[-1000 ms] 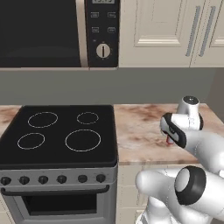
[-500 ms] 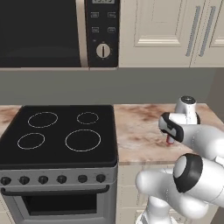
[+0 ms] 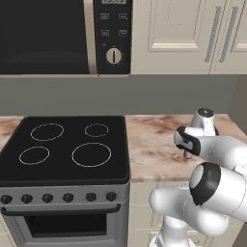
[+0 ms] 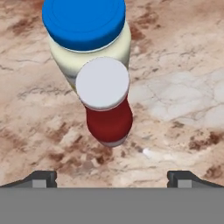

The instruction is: Place the mayonnaise and ketchup from the counter to the top shelf of the fridge. If the existing items in the fridge are on the top shelf, move them to other shelves.

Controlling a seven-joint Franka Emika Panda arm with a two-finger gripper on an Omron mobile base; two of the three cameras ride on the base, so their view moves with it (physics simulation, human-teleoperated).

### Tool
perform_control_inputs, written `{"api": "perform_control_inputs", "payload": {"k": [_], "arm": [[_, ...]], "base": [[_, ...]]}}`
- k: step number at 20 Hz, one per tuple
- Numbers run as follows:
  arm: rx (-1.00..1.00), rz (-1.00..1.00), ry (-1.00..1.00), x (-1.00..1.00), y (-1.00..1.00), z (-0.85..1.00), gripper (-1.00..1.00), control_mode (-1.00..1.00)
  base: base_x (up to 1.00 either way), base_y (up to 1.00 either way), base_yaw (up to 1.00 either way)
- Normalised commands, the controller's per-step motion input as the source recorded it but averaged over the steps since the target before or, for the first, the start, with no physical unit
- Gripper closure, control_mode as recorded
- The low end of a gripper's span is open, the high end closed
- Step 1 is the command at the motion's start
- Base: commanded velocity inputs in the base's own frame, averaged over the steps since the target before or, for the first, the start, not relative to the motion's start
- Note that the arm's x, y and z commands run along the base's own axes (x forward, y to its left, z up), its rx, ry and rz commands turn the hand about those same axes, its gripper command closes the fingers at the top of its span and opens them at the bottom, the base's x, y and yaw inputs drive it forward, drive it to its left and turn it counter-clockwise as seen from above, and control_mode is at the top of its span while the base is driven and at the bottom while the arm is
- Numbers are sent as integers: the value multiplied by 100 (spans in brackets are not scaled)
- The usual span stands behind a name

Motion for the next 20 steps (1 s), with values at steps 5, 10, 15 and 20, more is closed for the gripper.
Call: {"api": "perform_control_inputs", "payload": {"k": [5, 10, 15, 20], "arm": [[0, 0, 0, 21, -5, -9, -100, -100], [0, 0, 0, 24, -1, -1, -100, -100], [0, 0, 0, 23, -2, -3, -100, -100], [0, 0, 0, 8, -13, -10, -100, -100]], "base": [[0, 0, 0], [0, 0, 0], [0, 0, 0], [0, 0, 0]]}}
